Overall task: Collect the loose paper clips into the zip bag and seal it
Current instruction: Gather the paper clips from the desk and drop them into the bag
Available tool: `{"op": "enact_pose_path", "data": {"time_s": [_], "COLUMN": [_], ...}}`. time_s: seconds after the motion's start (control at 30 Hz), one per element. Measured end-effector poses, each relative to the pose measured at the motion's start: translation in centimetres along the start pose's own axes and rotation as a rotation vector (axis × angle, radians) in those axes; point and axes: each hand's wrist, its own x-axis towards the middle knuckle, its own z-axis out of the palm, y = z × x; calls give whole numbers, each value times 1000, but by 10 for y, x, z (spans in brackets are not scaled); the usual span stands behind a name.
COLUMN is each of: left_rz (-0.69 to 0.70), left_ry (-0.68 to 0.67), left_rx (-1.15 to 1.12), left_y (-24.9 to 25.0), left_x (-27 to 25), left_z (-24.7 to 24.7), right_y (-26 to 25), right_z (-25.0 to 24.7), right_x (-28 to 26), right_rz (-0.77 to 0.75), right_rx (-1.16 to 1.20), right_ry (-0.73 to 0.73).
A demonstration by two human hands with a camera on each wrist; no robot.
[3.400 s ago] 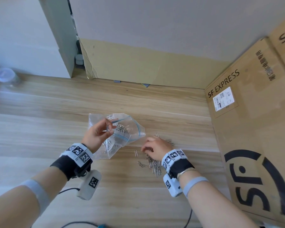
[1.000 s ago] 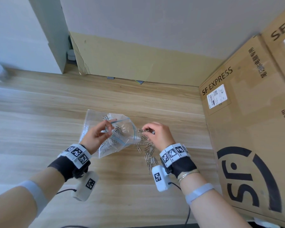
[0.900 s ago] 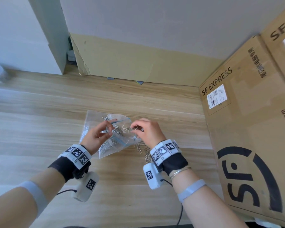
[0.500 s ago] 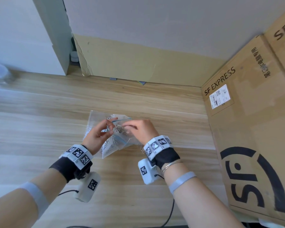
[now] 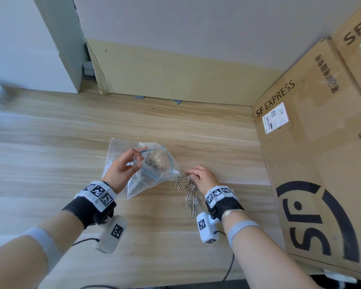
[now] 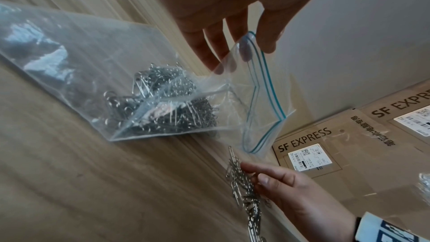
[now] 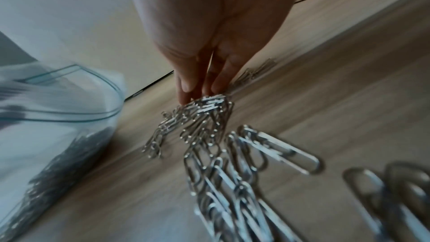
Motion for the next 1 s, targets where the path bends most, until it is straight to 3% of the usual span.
{"op": "enact_pose_path", "data": {"time_s": [0.13, 0.2, 0.3, 0.43, 0.6, 0.77, 0.87, 1.0], "left_rz": [11, 10, 4, -4, -17, -24, -28, -28], "left_ry": [-6, -2, 1, 3, -6, -1, -3, 6], "left_rx": [-3, -4, 8, 26, 12, 14, 23, 8], "left_y": [-2, -3, -5, -6, -6, -5, -5, -3], "left_x": [0, 0, 1, 1, 1, 1, 1, 1], "left_z": [1, 1, 1, 1, 1, 2, 0, 0], "right_y": [5, 13, 25, 37, 32, 24, 35, 49], "right_z": [-12, -22, -26, -9, 0, -9, -31, -39], "right_x": [-15, -25, -39, -47, -44, -34, -40, -57], "right_rz": [79, 192, 342, 427, 395, 309, 345, 449], "right_rx": [106, 265, 316, 343, 381, 401, 383, 320], "right_ry": [-8, -146, -406, -547, -513, -339, -276, -328]}}
